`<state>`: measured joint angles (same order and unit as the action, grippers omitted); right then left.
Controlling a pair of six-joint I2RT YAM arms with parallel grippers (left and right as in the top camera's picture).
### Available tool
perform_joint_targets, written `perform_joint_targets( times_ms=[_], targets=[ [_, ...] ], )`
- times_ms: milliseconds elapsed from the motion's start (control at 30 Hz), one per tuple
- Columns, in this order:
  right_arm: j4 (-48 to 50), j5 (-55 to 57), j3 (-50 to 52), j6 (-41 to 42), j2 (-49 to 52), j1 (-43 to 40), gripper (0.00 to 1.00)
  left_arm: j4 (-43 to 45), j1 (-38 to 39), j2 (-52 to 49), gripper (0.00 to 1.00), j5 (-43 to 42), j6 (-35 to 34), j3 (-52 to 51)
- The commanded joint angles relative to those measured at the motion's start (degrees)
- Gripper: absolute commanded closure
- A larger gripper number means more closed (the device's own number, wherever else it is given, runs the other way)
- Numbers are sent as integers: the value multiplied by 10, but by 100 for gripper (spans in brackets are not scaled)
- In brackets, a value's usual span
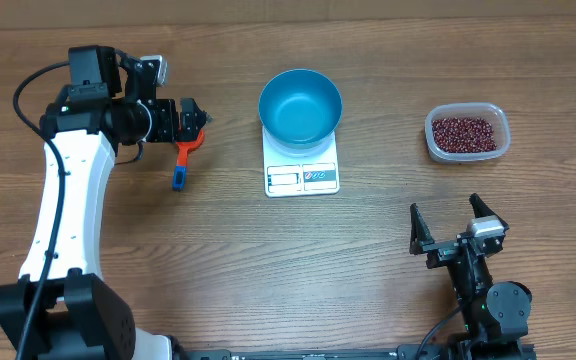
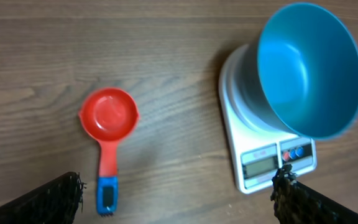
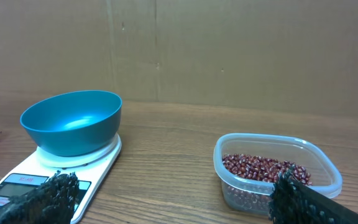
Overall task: Scoop item into bowl and weigh 150g on scale
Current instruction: 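Reach the left gripper forward to the red scoop's cup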
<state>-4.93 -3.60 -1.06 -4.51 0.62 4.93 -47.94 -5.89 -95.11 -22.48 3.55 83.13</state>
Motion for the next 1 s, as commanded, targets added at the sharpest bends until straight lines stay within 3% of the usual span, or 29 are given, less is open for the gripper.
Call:
perform_joint_targets(
  times_ms=[0,367,600,967],
  targets=[
    [3,6,6,3,-5,3,0,11,-1,-17,0,34,16,16],
    [3,6,6,3,-5,3,0,40,-1,-57,0,126,16,16],
    [3,6,6,3,-5,3,0,66,-1,-90,1,129,27,16],
    [3,6,6,3,-5,3,0,101,-1,-150,14,171,36,16]
  ],
)
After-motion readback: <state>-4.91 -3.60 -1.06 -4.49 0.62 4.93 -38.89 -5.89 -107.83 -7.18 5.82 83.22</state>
